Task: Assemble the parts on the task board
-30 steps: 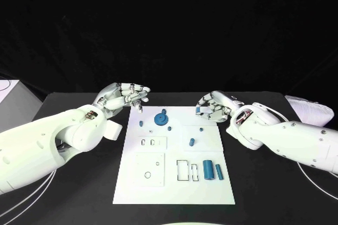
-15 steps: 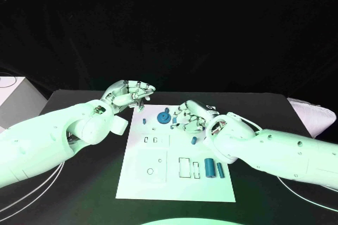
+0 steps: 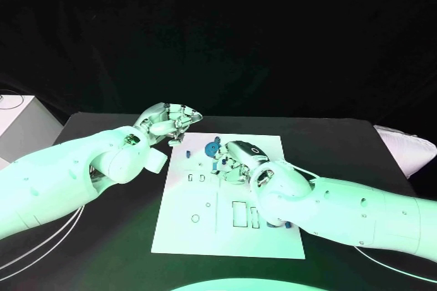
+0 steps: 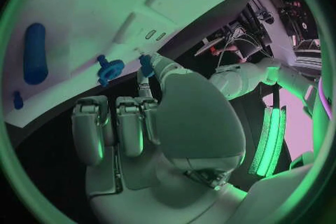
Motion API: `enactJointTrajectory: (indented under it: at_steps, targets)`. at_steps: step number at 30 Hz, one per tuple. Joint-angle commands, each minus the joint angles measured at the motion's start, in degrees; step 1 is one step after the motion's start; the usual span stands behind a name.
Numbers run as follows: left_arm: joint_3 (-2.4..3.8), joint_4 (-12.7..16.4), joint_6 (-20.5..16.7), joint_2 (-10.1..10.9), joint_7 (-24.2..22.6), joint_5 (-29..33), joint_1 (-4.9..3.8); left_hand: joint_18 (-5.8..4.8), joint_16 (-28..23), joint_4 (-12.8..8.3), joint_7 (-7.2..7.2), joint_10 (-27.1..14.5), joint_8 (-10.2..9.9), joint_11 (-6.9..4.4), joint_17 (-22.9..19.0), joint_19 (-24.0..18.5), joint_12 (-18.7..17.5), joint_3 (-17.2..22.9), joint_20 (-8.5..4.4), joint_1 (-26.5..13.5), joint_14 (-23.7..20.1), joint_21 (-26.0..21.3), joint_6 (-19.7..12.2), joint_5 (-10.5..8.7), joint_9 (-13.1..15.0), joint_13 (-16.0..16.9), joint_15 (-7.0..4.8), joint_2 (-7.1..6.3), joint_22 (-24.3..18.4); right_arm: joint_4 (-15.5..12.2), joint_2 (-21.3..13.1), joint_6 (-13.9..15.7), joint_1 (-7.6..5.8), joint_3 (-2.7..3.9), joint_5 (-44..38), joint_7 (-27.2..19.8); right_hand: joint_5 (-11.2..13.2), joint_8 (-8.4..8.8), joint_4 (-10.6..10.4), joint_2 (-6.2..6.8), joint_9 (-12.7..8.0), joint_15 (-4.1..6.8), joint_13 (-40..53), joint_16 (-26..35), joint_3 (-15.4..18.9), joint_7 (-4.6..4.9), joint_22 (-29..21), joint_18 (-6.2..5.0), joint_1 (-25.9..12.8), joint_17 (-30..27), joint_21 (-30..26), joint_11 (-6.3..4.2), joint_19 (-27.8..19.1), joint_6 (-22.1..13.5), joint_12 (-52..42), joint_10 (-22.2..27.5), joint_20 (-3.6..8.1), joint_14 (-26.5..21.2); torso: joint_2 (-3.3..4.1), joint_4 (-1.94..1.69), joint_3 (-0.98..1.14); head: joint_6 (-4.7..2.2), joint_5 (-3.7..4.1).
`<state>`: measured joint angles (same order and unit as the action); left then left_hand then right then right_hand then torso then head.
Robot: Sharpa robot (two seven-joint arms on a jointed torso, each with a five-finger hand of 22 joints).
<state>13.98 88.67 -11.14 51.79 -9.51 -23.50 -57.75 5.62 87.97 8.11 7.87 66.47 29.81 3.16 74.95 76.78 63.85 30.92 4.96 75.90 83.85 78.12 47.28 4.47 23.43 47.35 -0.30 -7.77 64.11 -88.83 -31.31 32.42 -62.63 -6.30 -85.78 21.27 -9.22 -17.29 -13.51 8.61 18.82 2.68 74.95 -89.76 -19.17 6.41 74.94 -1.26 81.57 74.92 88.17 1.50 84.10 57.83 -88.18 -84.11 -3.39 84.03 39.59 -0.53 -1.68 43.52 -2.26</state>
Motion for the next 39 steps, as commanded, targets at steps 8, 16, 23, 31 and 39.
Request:
enactJointTrajectory:
  at_steps: [8,16,23,31,39]
  targets:
    - [0.03,0.3,4.7,-0.3,3.8,-5.1,-0.02,0.44,-0.5,1.0,0.35,-4.6,0.0,0.11,9.4,-1.0,-5.7,0.6,-0.3,-0.8,4.0,-2.1,-1.4,-0.02,-0.2,-7.7,-0.41,-0.33,-4.5,1.7,2.6,0.8,1.57,-0.05,-6.5,3.7,-0.4,-0.24,0.0,0.25,1.1,0.0,13.2,0.0,-0.5,-0.67,13.0,0.66,-0.9,14.6,-0.3,-0.19,4.9,1.1,0.1,-4.0,0.18,5.9,0.11,-0.09,0.01,0.54,-0.13]
    - [0.03,0.4,6.0,-0.4,4.8,-6.5,-0.03,0.5,-0.5,1.3,0.48,-6.5,0.0,0.2,9.6,-0.3,-8.6,0.9,-0.36,-0.8,4.1,-2.7,-2.0,-0.03,-0.3,-11.3,-0.4,-0.48,-5.2,2.8,4.0,0.7,2.6,-0.13,-8.2,4.0,-0.5,-0.3,0.0,0.4,1.1,0.0,13.2,0.0,-0.5,-0.67,13.0,0.65,-1.0,14.6,-0.3,-0.19,4.9,1.1,0.1,-4.0,0.17,5.9,0.13,-0.13,0.01,0.9,-0.36]
    - [0.03,0.4,6.3,-0.6,5.0,-6.9,-0.03,0.35,-0.4,1.3,0.49,-6.6,0.0,0.21,10.0,0.1,-8.9,0.9,-0.37,-0.7,4.2,-2.4,-2.0,-0.04,-0.4,-11.5,-0.4,-0.51,-4.6,3.4,4.6,0.8,3.13,-0.19,-9.1,4.1,-0.5,-0.39,0.0,0.75,1.1,-0.02,13.2,0.0,-0.5,-0.64,13.0,0.65,-1.3,14.6,-0.3,-0.17,5.0,1.1,0.1,-4.0,0.16,5.8,0.18,-0.14,-0.07,1.14,-0.4]
    - [0.03,0.5,7.0,-0.6,5.3,-8.1,-0.02,0.34,-0.2,1.3,0.5,-6.6,0.0,0.21,10.3,0.2,-9.0,1.0,-0.37,-0.7,4.4,-2.5,-2.1,-0.03,-0.4,-11.6,-0.4,-0.47,-4.6,3.7,4.9,0.7,3.65,-0.22,-9.8,4.2,-0.6,-0.46,0.1,1.1,1.1,-0.02,13.2,0.0,-0.6,-0.64,13.0,0.65,-1.4,14.6,-0.3,-0.17,4.9,1.0,0.1,-4.0,0.15,5.9,0.18,-0.13,0.04,1.41,-0.49]
    - [0.03,0.5,7.1,-0.6,5.4,-8.5,-0.02,0.28,-0.2,1.3,0.51,-6.6,0.0,0.22,10.3,0.4,-9.0,1.0,-0.38,-0.7,4.4,-2.3,-2.1,-0.04,-0.4,-11.6,-0.39,-0.47,-4.3,4.1,5.1,0.5,3.89,-0.28,-10.1,4.3,-0.6,-0.52,0.1,1.51,1.1,-0.04,13.1,0.0,-0.6,-0.58,12.9,0.63,-1.6,14.6,-0.4,-0.13,4.9,0.9,0.3,-3.9,0.13,5.9,0.18,-0.17,0.06,1.56,-0.61]
